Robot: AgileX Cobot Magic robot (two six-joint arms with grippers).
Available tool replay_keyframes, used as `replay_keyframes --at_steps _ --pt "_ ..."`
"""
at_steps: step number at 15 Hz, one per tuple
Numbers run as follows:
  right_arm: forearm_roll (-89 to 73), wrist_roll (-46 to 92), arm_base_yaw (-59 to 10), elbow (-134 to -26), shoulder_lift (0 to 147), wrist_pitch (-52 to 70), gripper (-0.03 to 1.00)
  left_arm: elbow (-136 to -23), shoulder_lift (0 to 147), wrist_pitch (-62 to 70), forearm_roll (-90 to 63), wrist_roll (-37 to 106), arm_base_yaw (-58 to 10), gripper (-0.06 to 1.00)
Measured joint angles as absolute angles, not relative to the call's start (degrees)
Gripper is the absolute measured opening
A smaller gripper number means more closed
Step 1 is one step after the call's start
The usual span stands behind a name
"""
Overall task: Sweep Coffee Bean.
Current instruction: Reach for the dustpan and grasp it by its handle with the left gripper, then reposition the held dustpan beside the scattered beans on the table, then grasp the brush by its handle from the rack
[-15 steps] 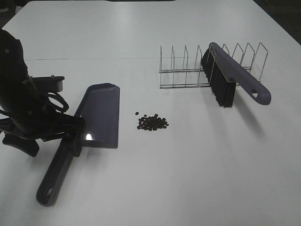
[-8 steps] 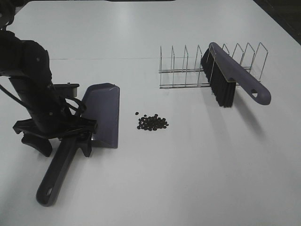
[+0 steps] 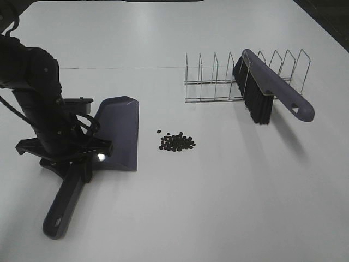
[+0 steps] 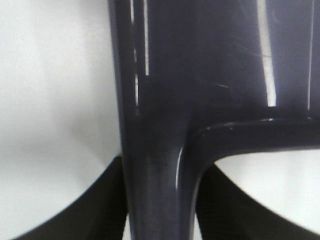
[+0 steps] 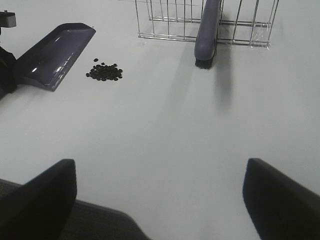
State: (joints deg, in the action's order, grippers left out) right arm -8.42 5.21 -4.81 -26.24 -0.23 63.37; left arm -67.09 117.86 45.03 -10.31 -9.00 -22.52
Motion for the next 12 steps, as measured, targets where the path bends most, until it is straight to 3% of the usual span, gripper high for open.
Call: replay_keyframes --at_steps 7,12 --pt "-8.6 4.1 -4.8 -27.3 -0.2 62.7 0.81 -67.1 117.9 45.4 -6.9 -7.7 -22.5 0.32" --pt "-8.6 -1.5 -4.8 -34.6 14.4 62.5 0.8 -67.1 117.9 44.9 -3.2 -4.5 -22.5 0.32"
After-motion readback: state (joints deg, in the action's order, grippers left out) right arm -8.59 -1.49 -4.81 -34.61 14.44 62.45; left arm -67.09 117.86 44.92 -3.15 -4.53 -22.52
